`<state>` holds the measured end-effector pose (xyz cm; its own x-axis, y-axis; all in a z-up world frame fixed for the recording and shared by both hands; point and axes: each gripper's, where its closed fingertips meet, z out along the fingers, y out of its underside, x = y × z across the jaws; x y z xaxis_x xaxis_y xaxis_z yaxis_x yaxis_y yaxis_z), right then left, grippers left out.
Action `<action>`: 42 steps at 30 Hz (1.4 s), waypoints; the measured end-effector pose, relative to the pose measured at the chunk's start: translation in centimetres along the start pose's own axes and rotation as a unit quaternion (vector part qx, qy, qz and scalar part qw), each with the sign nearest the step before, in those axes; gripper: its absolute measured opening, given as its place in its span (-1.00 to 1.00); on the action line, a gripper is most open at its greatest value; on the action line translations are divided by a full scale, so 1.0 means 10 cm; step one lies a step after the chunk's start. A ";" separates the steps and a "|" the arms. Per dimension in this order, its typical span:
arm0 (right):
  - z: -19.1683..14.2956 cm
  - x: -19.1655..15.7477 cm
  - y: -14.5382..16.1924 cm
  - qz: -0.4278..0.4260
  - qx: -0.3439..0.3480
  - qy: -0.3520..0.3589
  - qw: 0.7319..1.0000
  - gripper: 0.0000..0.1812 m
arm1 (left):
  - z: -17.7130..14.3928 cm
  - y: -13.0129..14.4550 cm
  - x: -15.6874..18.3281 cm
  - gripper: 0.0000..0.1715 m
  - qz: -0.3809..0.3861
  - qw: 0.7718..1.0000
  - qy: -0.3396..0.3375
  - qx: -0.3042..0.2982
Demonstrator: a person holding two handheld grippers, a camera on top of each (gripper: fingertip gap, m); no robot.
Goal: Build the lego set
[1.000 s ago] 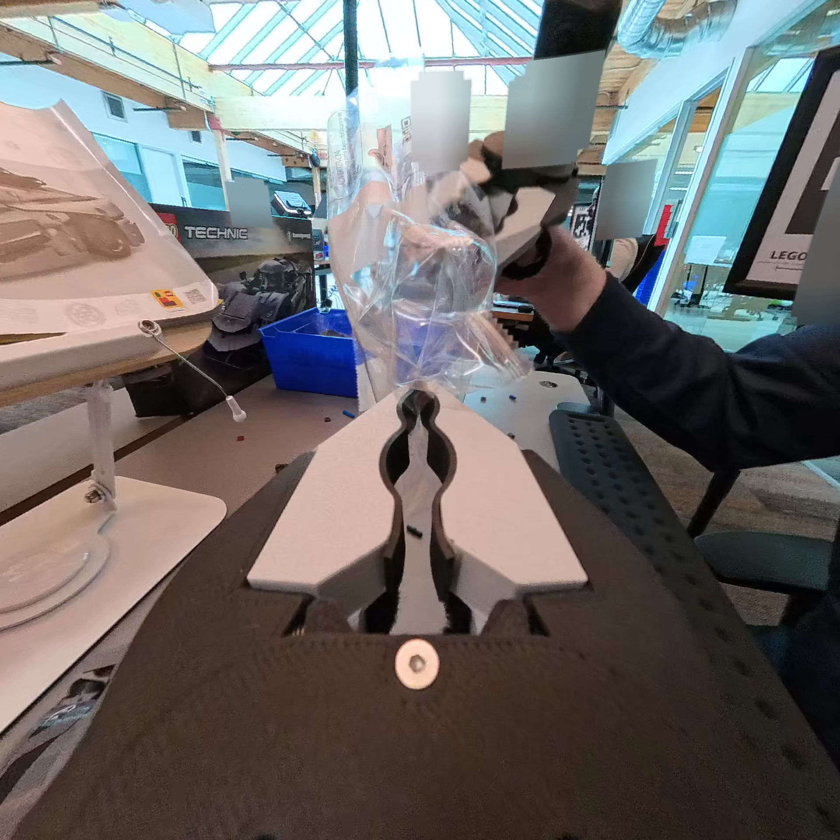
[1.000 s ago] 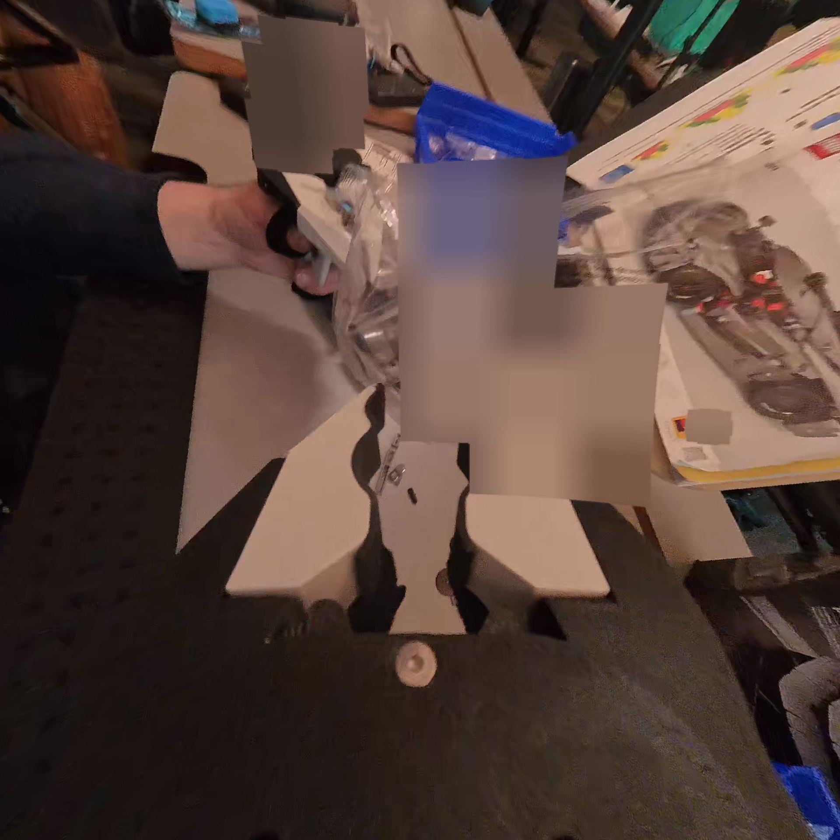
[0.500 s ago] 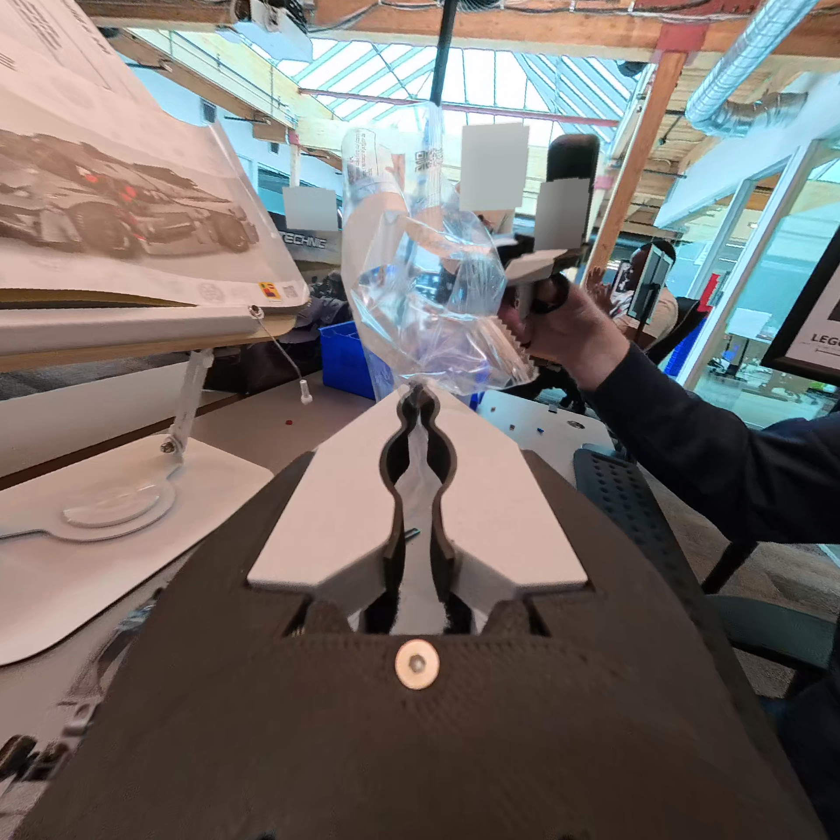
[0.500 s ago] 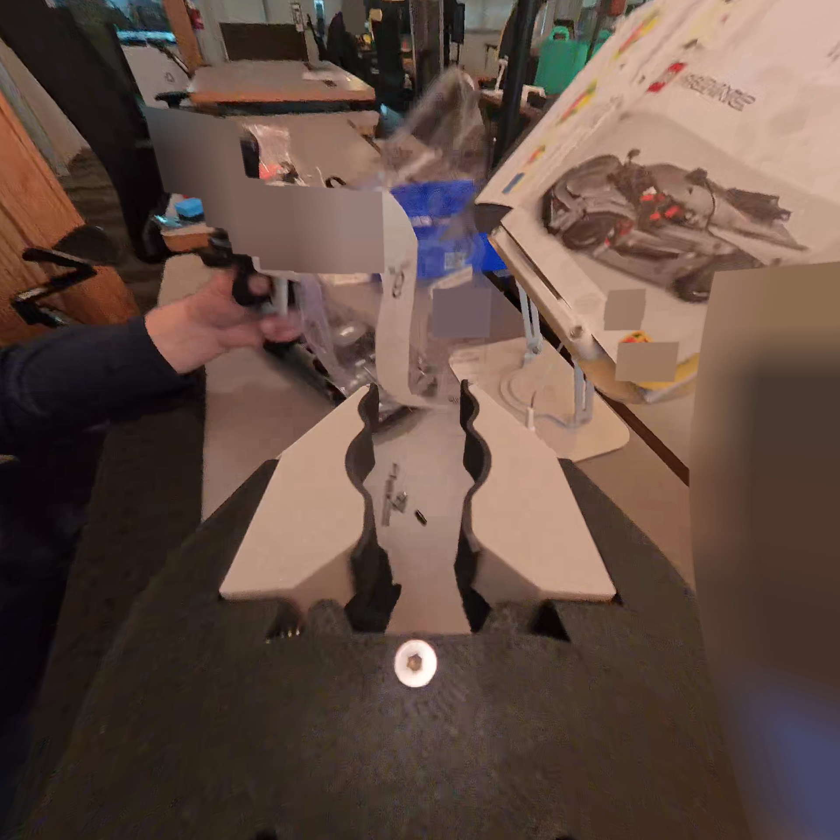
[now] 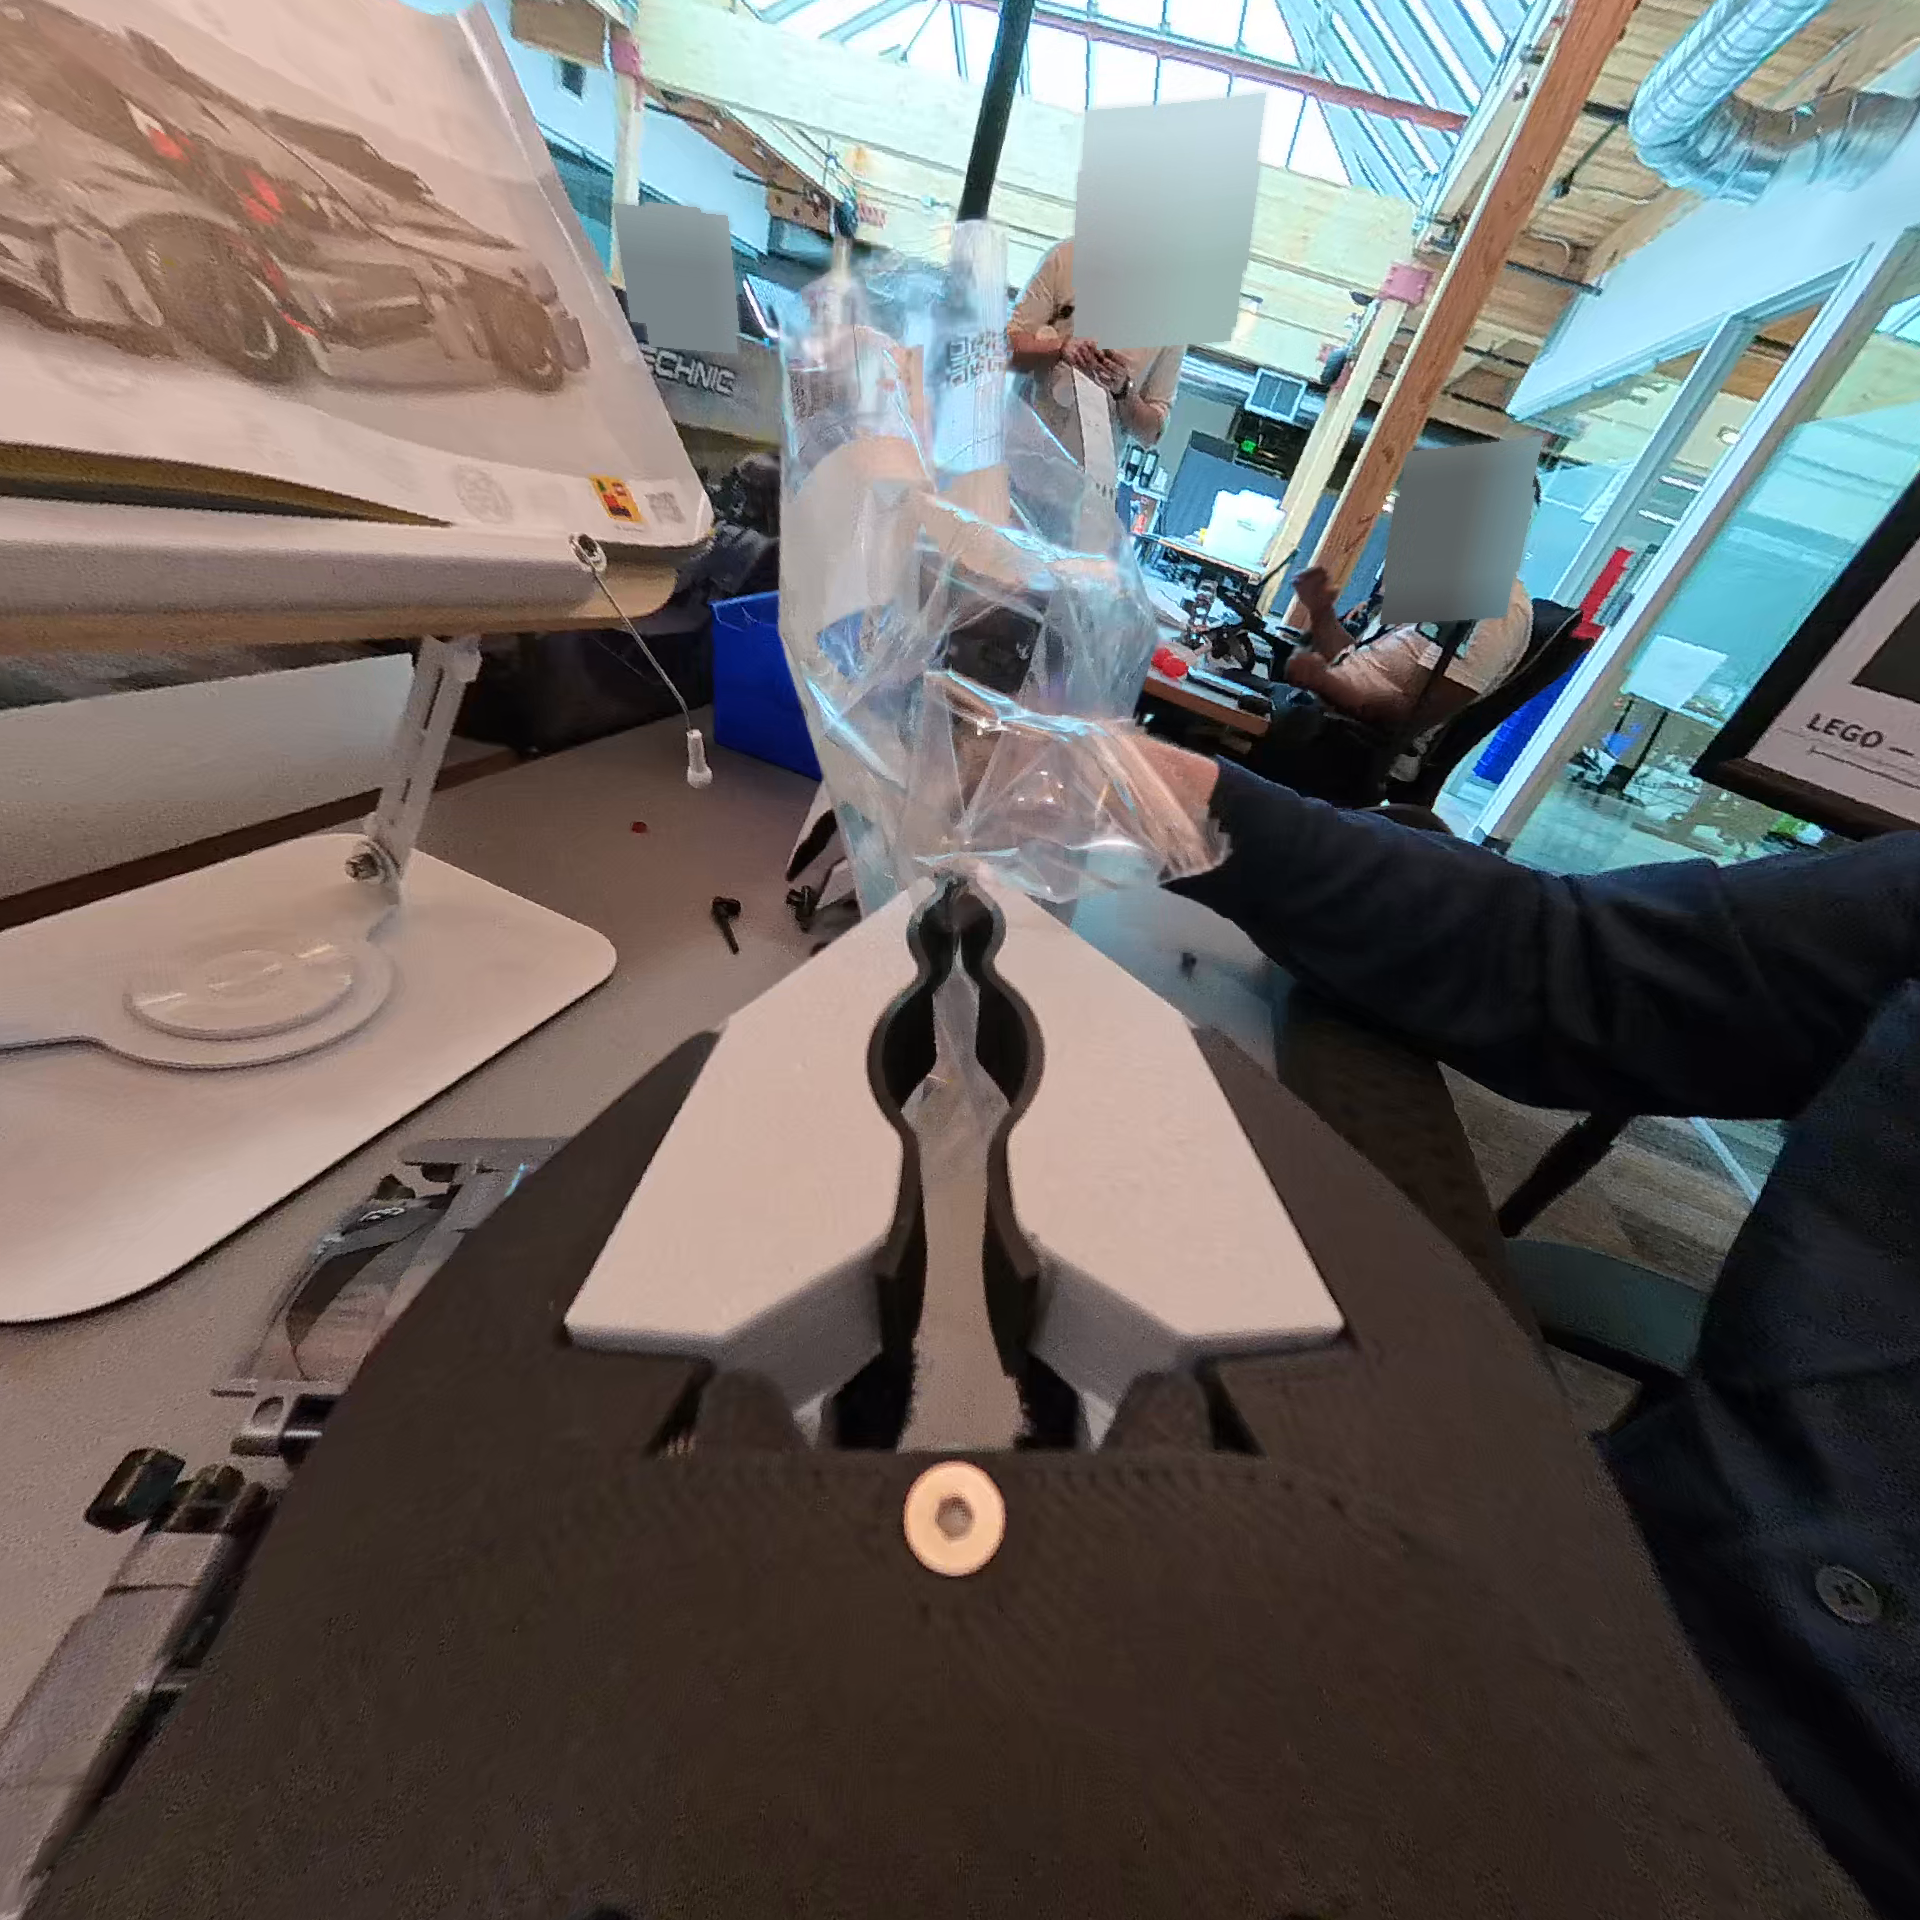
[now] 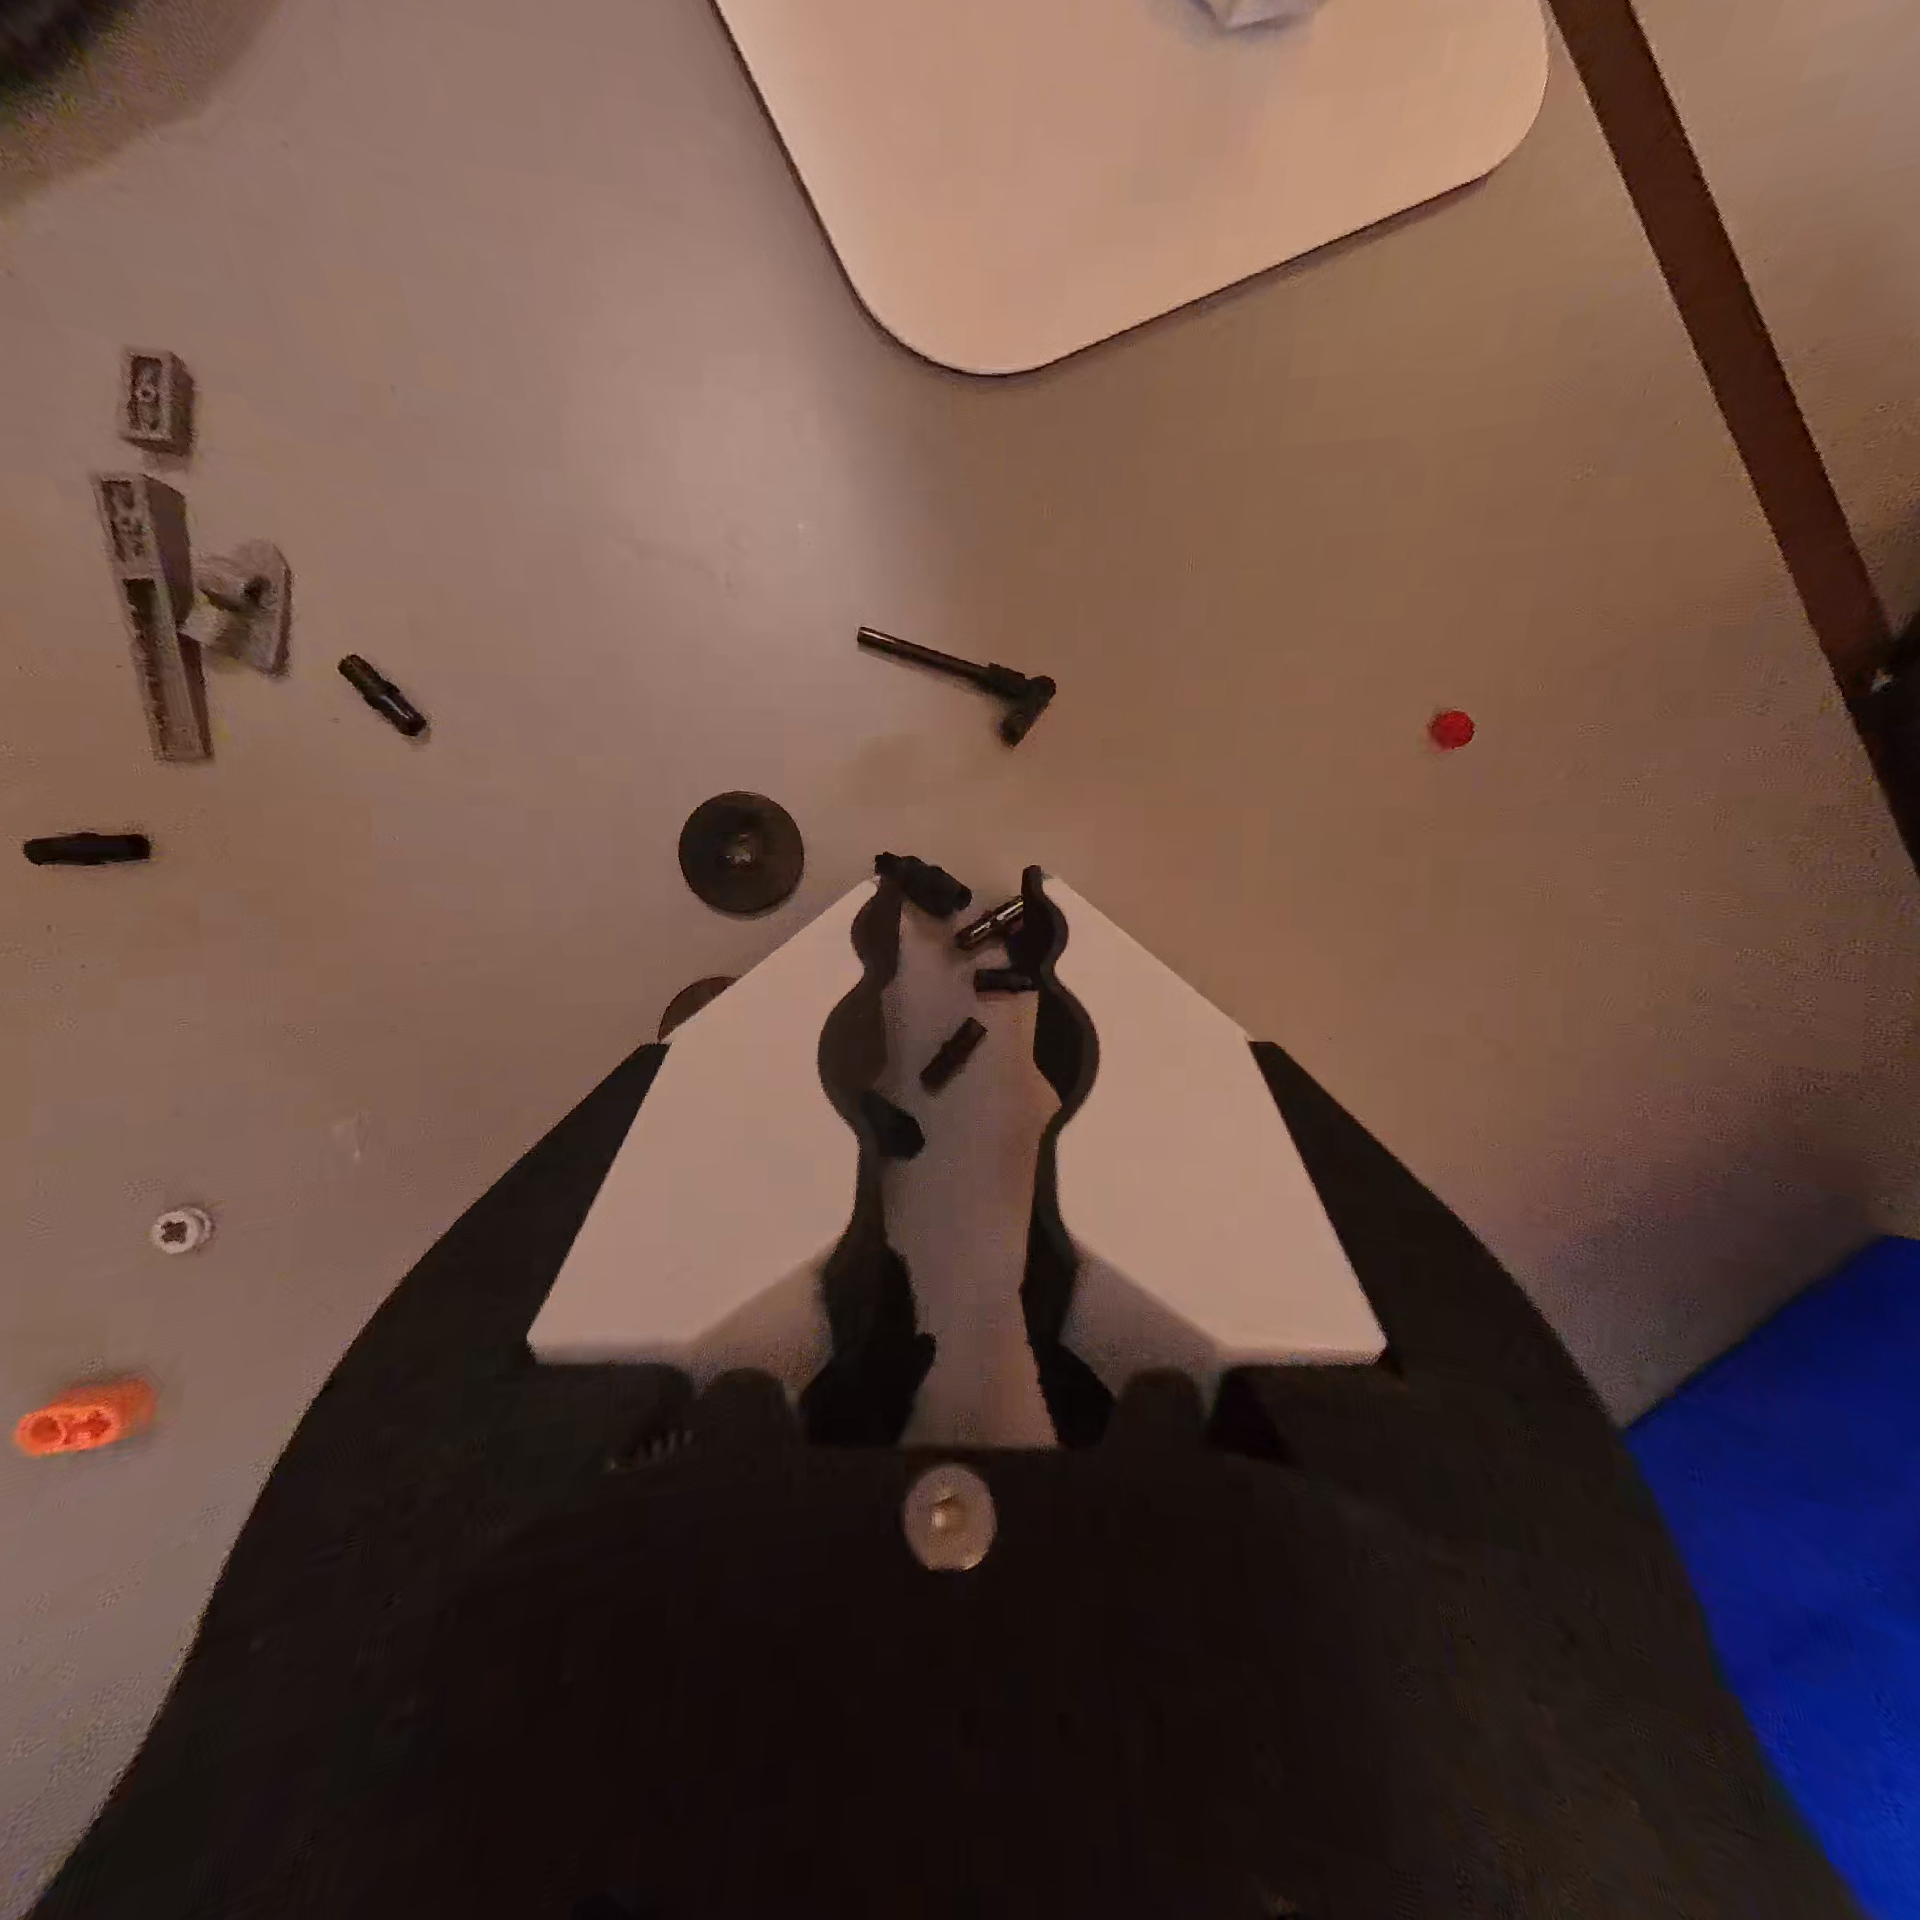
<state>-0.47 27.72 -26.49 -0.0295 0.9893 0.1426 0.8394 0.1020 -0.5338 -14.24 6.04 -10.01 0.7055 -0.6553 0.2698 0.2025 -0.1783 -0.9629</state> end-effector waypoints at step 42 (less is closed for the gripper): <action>-0.67 -0.02 -0.57 -0.005 0.039 0.005 0.999 -0.66 | -0.15 -0.33 0.09 -1.00 -0.047 0.987 0.072 0.134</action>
<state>-1.57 26.27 -17.90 -0.0322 0.9871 0.1566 0.7947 0.1204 -0.5950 -15.29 4.94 -6.61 0.5751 -0.7458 0.3363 0.4490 -0.0559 -0.8918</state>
